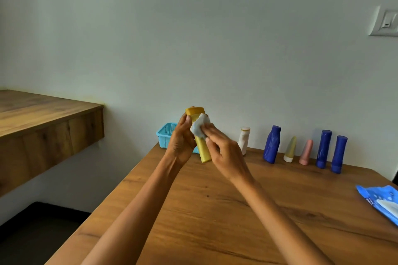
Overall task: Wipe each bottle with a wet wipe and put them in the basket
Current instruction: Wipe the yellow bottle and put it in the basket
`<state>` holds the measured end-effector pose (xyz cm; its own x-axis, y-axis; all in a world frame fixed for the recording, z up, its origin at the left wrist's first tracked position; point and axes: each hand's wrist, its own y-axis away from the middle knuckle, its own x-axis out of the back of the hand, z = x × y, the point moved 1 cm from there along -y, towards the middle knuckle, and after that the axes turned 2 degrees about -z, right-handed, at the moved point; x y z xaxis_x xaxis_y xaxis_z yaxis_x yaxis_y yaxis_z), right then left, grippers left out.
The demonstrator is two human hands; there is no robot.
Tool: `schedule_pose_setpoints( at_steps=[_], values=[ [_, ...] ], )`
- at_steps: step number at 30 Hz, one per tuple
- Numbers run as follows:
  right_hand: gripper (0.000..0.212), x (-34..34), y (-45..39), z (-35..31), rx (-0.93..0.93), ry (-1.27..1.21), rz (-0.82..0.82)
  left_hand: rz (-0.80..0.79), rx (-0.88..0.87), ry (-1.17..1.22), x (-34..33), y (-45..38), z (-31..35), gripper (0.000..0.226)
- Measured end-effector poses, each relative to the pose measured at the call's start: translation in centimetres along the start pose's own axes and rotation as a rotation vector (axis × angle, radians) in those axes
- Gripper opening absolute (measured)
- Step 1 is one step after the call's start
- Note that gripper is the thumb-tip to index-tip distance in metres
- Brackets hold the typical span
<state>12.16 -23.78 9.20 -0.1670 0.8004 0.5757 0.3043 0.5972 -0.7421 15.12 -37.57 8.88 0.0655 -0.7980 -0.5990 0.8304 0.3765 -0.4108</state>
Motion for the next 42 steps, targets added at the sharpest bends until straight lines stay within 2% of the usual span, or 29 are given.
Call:
schedule_pose_setpoints(
  at_steps=[2,5,7,9,12,14,17,21,24,29,33,36,42],
  values=[
    [0.039,-0.3,-0.9,-0.8,-0.032,0.002,-0.041,0.032,0.015,0.014,0.3,1.2,-0.4,0.045],
    [0.04,-1.0,0.6,-1.7,0.041,0.046,-0.112,0.074,-0.003,0.046,0.7,2.4,0.0,0.061],
    [0.04,-1.4,3.2,-1.4,0.11,0.062,-0.19,0.092,-0.028,0.094,1.7,2.9,0.2,0.046],
    [0.039,-1.2,5.3,-0.5,0.103,0.044,-0.245,0.134,-0.034,0.101,2.8,3.3,0.1,0.035],
    [0.04,-0.5,4.5,0.2,0.008,-0.001,-0.251,0.162,-0.005,0.032,2.5,4.0,-0.9,0.047],
    [0.04,-0.2,2.6,-0.2,-0.031,-0.026,-0.216,0.151,0.011,0.025,1.6,4.0,-1.4,0.039],
    [0.041,-0.6,1.7,-1.2,0.022,-0.002,-0.219,0.146,-0.01,0.093,1.2,3.3,-0.9,0.031],
    [0.04,-1.2,4.7,-0.7,0.169,0.018,-0.291,0.181,-0.028,0.076,2.1,2.7,0.5,0.028],
    [0.042,-0.8,5.4,0.6,0.123,-0.027,-0.271,0.19,-0.02,0.076,2.4,3.0,0.3,0.02],
    [0.043,-1.0,2.8,0.7,0.014,-0.072,-0.269,0.17,0.005,0.025,1.9,3.3,-1.0,0.019],
    [0.043,-1.9,3.8,0.3,0.096,-0.031,-0.299,0.21,-0.006,0.075,2.3,2.9,-0.7,0.029],
    [0.043,-1.8,5.7,1.2,0.146,-0.028,-0.324,0.233,0.001,0.068,2.9,2.9,-1.0,0.024],
    [0.046,-1.3,3.8,3.4,0.024,0.001,-0.306,0.129,0.024,-0.039,2.4,3.5,-3.1,0.017]
  ],
)
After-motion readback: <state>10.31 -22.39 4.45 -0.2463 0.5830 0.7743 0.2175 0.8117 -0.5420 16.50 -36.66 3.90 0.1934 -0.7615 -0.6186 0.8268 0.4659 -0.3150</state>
